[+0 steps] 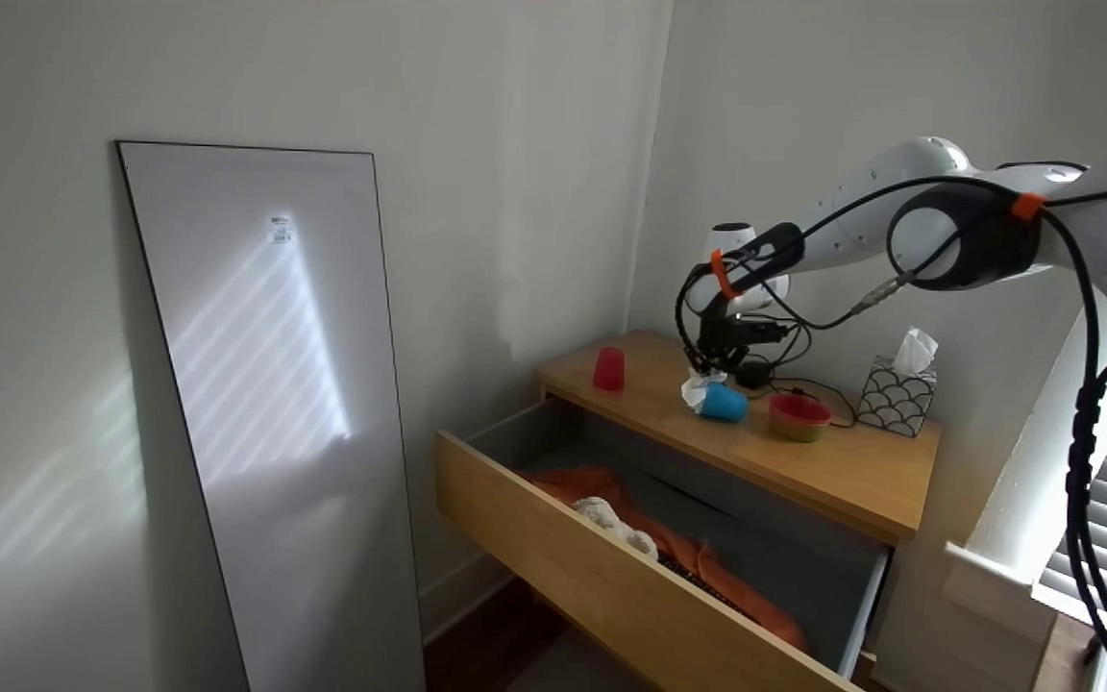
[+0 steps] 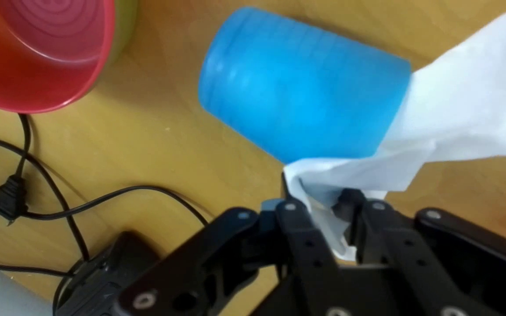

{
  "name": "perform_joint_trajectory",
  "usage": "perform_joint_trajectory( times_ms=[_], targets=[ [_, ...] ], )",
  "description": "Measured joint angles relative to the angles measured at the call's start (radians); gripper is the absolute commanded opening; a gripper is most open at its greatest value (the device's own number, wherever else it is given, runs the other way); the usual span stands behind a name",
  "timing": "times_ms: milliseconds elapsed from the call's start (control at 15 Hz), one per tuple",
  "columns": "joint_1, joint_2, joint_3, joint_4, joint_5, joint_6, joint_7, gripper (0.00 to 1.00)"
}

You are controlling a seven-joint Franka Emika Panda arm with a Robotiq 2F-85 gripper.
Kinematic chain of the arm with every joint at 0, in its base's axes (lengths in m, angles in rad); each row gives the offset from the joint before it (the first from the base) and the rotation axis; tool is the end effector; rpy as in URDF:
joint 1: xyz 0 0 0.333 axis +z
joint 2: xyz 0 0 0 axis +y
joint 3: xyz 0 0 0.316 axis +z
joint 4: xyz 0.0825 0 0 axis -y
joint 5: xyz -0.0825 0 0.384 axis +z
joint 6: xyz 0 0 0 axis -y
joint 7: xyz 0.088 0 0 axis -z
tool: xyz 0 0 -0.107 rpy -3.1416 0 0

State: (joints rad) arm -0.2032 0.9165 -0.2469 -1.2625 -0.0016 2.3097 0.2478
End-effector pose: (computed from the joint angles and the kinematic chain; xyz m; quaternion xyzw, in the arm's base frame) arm 0.7109 -0.2863 0.2270 0.9500 -0.2876 0.0670 0.1015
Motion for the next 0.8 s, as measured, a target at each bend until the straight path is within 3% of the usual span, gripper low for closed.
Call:
perform_joint_trajectory(
  times_ms=[800],
  targets=[
    [0.003,0.018,0.0,0.011,0.001,-0.013,0.027,0.01]
  ],
)
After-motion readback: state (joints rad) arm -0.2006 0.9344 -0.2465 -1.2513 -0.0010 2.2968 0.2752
